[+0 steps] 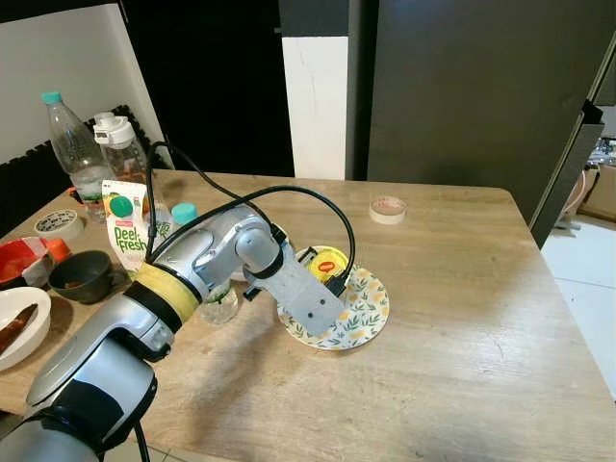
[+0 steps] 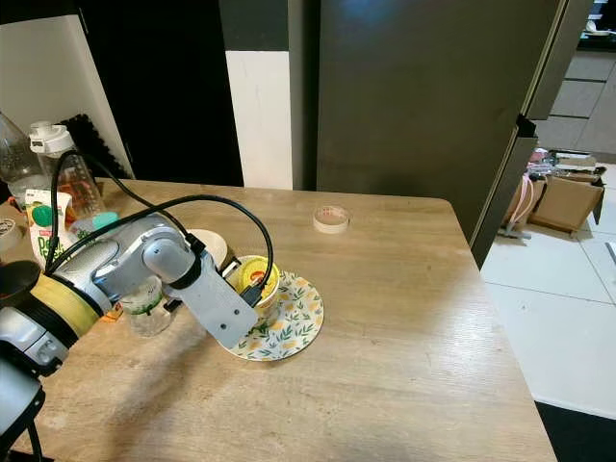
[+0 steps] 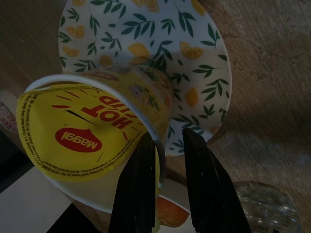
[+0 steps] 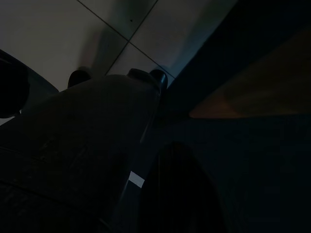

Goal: Restocking fridge

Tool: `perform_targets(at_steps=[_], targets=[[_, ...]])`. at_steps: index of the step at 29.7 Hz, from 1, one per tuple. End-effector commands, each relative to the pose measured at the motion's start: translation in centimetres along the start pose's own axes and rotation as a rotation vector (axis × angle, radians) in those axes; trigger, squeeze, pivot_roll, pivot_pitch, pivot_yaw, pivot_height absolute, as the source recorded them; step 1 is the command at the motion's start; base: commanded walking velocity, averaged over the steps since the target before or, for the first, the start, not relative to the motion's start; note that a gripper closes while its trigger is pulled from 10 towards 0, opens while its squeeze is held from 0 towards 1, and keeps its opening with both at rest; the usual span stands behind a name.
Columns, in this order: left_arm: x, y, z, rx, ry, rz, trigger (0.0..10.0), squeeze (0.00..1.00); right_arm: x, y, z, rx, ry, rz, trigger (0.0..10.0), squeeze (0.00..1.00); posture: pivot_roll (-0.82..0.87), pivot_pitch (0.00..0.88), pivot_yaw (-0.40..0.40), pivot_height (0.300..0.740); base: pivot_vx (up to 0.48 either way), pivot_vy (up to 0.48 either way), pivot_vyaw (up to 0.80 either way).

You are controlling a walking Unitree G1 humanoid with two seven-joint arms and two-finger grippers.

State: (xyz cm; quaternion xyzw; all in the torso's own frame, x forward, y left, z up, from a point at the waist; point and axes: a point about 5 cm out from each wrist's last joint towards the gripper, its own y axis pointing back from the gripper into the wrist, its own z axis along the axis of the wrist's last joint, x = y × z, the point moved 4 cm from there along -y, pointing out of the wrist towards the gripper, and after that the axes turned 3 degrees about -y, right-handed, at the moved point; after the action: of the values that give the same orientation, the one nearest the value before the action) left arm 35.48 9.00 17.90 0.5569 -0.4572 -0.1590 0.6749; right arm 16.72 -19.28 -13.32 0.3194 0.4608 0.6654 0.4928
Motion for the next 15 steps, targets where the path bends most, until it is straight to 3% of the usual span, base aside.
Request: perform_targets(at_steps=[1,15], targets=[[0.0,-0.7,0.6,-0.013,-0.022,-0.012,10.0,0.0,0.2,0.0,-1.3,0.04,-0.006,0.0,10.0,0.0,-0.11,0.0,0.062,0.74,0.0,0.0,0.0],[0.7,-1.9,1.3,-0.008,-0.033,0.005,10.0,0.0,0.3,0.2,-2.6,0.058,-0.01,0.005,10.0,0.0,-0.11,0.0,0.063,0.74,0.0,0.0,0.0]])
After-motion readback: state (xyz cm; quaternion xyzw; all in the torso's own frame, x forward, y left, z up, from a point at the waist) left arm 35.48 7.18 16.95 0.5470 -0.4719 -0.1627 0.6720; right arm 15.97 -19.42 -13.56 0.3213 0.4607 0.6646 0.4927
